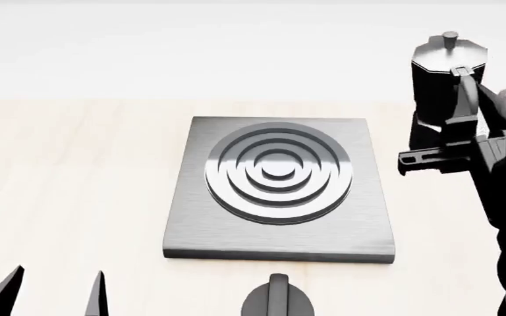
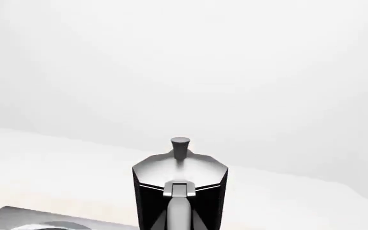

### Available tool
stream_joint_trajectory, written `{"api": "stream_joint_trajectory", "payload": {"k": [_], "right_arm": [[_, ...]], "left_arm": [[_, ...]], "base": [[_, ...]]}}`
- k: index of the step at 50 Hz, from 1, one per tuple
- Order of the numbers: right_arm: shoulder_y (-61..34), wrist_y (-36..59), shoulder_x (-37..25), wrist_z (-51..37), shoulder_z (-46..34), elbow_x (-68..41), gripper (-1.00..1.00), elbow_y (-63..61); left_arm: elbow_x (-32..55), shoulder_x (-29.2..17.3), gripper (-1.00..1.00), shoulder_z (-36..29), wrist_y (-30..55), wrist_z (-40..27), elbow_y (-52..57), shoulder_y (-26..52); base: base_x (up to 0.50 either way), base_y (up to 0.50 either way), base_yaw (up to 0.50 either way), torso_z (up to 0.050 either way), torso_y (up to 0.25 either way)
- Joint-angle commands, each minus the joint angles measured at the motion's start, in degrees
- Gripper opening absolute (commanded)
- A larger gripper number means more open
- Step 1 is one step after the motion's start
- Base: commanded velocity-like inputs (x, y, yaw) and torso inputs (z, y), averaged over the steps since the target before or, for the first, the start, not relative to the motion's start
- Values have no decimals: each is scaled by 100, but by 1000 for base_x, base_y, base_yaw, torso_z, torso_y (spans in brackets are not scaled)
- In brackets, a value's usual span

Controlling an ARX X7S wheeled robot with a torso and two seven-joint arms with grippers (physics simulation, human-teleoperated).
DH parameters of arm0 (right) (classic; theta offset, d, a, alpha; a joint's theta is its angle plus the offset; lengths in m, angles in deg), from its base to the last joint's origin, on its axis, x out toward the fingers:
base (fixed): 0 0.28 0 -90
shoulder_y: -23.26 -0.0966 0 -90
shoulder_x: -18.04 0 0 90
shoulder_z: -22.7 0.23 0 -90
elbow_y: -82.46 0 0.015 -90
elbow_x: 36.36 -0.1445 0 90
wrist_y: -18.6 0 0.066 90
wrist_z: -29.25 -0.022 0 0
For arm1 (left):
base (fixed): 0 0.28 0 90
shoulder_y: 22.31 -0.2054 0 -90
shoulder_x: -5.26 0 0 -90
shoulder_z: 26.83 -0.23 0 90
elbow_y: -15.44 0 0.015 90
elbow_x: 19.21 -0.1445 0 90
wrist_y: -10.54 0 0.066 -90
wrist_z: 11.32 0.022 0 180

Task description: Put the moka pot on the stove.

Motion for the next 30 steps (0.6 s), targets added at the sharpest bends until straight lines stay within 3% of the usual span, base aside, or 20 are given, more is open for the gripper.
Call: {"api": "stream_joint_trajectory", "payload": {"k": [1, 9, 30], "right_arm": [[-443, 492, -18, -27, -578, 301, -100, -1407], [-620, 484, 177, 38, -833, 387, -100, -1406], [-1761, -416, 1158, 388, -1327, 748, -100, 490]], "left_arm": [[29, -26, 100, 2, 15, -12, 24, 6], [36, -58, 100, 1, 32, -40, 98, -28], [68, -112, 100, -8, 58, -69, 164, -62]], "base": [[0, 0, 0, 0, 0], [0, 0, 0, 0, 0], [0, 0, 0, 0, 1]]}}
